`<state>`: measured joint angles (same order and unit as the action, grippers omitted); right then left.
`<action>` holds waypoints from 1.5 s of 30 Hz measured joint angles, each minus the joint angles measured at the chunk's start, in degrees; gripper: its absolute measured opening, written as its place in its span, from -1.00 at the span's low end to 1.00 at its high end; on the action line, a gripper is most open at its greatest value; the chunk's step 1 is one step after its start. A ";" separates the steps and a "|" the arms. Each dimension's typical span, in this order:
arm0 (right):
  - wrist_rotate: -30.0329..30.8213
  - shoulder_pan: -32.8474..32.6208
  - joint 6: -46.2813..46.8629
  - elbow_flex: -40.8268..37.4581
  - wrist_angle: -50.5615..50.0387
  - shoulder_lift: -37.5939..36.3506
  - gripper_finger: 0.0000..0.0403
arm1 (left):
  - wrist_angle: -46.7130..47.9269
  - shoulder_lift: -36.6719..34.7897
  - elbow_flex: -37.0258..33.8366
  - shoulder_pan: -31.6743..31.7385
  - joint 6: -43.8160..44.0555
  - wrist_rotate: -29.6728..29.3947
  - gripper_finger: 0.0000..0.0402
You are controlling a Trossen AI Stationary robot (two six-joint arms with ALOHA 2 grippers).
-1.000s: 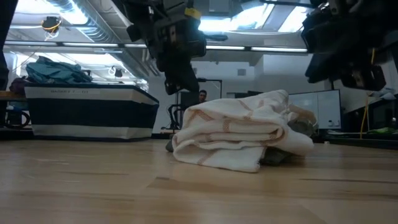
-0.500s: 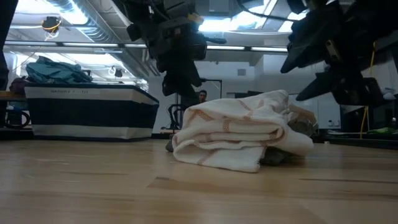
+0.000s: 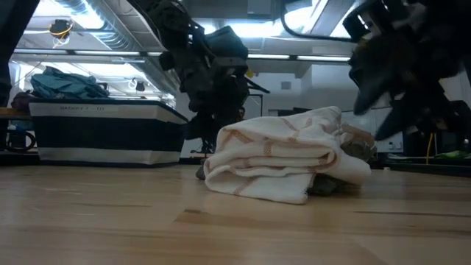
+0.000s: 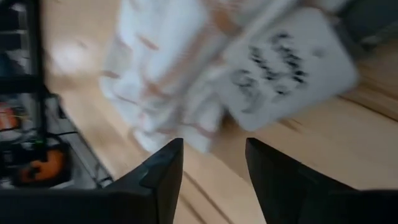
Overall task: Fold towel
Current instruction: Put the stacked towels into the blue bin
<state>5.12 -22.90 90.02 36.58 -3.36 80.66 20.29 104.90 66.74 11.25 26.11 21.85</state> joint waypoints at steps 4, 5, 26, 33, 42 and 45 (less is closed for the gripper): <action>-1.27 0.00 -0.06 0.00 -1.40 0.00 -0.14 | -0.38 0.00 0.00 0.00 -1.78 0.03 0.06; -1.24 0.00 -0.09 0.00 -1.00 0.00 -0.14 | -0.30 0.00 0.00 0.00 -2.06 0.02 0.06; -8.81 0.05 -1.99 0.00 -0.19 2.90 0.07 | -0.32 -0.02 0.00 -0.43 -4.33 0.02 0.05; -13.24 0.05 2.56 0.00 2.44 8.64 0.37 | -0.33 -0.02 0.00 -1.16 -5.20 0.02 0.05; -3.10 0.05 8.62 0.00 7.72 9.22 0.40 | -2.74 -0.02 0.00 -1.14 -5.32 0.02 0.05; 1.27 0.05 10.97 0.00 7.11 9.22 0.40 | -4.99 0.13 0.00 -1.14 -5.31 0.02 0.05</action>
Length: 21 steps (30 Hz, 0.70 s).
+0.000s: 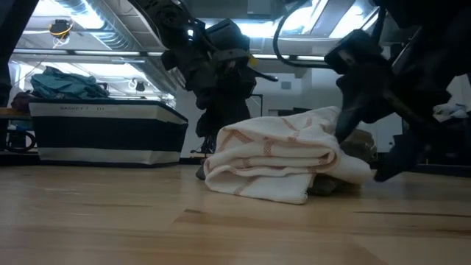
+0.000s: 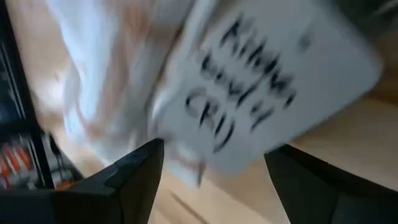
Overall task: Fold towel
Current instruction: Put the stacked towels into the blue bin
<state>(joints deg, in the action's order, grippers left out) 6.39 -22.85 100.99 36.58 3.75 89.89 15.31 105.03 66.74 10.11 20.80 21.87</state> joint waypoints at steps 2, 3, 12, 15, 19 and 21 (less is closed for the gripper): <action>2.59 0.00 1.95 0.00 -0.82 0.00 0.40 | -1.68 0.56 0.02 0.03 0.43 -0.05 0.05; 3.66 0.00 2.99 0.00 -0.92 0.00 0.40 | -1.71 1.16 0.02 0.07 0.99 -0.20 0.05; 14.10 0.00 4.40 0.00 -1.55 0.00 0.40 | -4.15 5.20 0.07 1.26 1.53 -0.81 0.05; 15.87 0.44 5.22 0.00 -3.01 0.34 0.40 | -4.22 5.72 0.02 1.87 1.51 -0.84 0.05; 15.48 1.75 6.36 0.10 -3.24 2.45 0.40 | -4.31 6.96 0.07 2.09 1.25 -0.76 0.05; 15.42 2.47 6.62 0.17 -2.07 3.77 0.40 | -4.74 7.50 0.11 2.08 1.34 -0.05 0.05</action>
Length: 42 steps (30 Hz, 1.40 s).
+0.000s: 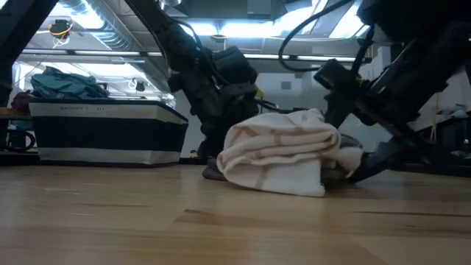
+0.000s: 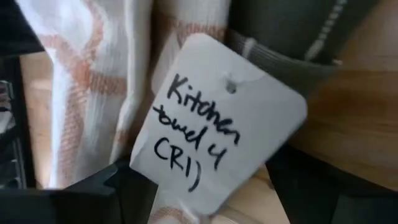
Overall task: Fold towel
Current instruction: Put the stacked towels into the blue bin
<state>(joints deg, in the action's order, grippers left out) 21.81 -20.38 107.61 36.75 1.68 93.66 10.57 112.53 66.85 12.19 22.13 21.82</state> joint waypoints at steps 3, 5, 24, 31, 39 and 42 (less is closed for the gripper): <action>-0.30 1.10 -0.21 0.00 2.70 1.60 0.40 | -0.52 1.00 0.06 -0.21 0.09 0.85 0.05; -0.01 1.60 -1.12 0.02 4.27 2.27 0.40 | -0.76 1.02 0.07 -0.35 0.14 0.76 0.05; 9.49 2.69 -6.08 -0.35 8.38 3.23 0.35 | -5.93 1.37 -0.11 -3.43 -1.53 2.84 0.02; 7.53 2.91 -9.12 -0.39 9.91 3.24 -0.10 | -6.22 1.44 -0.15 -3.63 0.50 3.93 -0.37; 7.11 2.89 -9.19 -0.38 10.90 3.16 -0.53 | -6.07 0.54 -0.17 -3.61 1.34 4.97 -0.87; 7.46 2.84 -9.97 -0.37 13.32 3.16 -0.53 | -5.49 -1.05 -0.26 -3.63 0.19 5.09 -0.87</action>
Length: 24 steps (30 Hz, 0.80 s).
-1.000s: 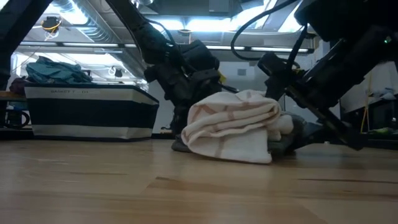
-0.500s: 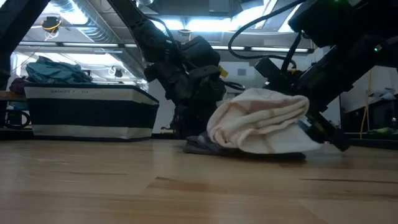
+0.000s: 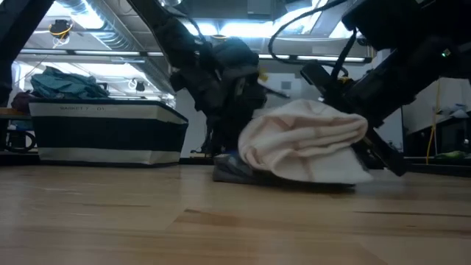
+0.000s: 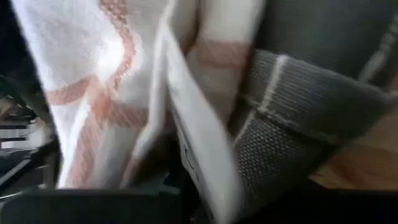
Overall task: Fold towel
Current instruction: Put the stacked towels into the blue bin
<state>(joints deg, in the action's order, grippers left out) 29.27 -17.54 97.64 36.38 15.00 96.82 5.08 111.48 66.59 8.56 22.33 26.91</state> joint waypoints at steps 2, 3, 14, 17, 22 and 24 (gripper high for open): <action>1.30 0.00 -1.58 0.00 2.57 0.00 -0.53 | 0.13 -1.38 0.00 -0.02 -1.20 0.10 -0.87; 1.84 0.00 -2.24 0.00 4.05 0.00 -0.53 | 0.56 -2.04 0.00 0.00 -1.51 0.08 -0.87; 6.12 0.02 -6.16 2.76 7.06 -0.02 -0.53 | 5.84 -7.25 -0.02 0.07 -2.01 -0.74 -0.87; 5.88 0.90 -6.67 3.70 7.50 -0.04 -0.53 | 8.61 -9.34 -0.02 0.27 -3.25 -2.09 -0.87; 5.57 4.04 -8.93 5.78 7.78 -0.11 -0.53 | 13.02 -13.25 0.00 1.51 -4.58 -4.35 -0.87; 4.07 5.87 -11.76 7.30 7.38 -0.13 -0.53 | 15.02 -14.85 0.02 2.23 -4.59 -4.82 -0.87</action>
<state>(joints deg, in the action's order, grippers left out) 33.34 -11.67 85.88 43.68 22.38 96.68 20.10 96.63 66.61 10.78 17.74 22.09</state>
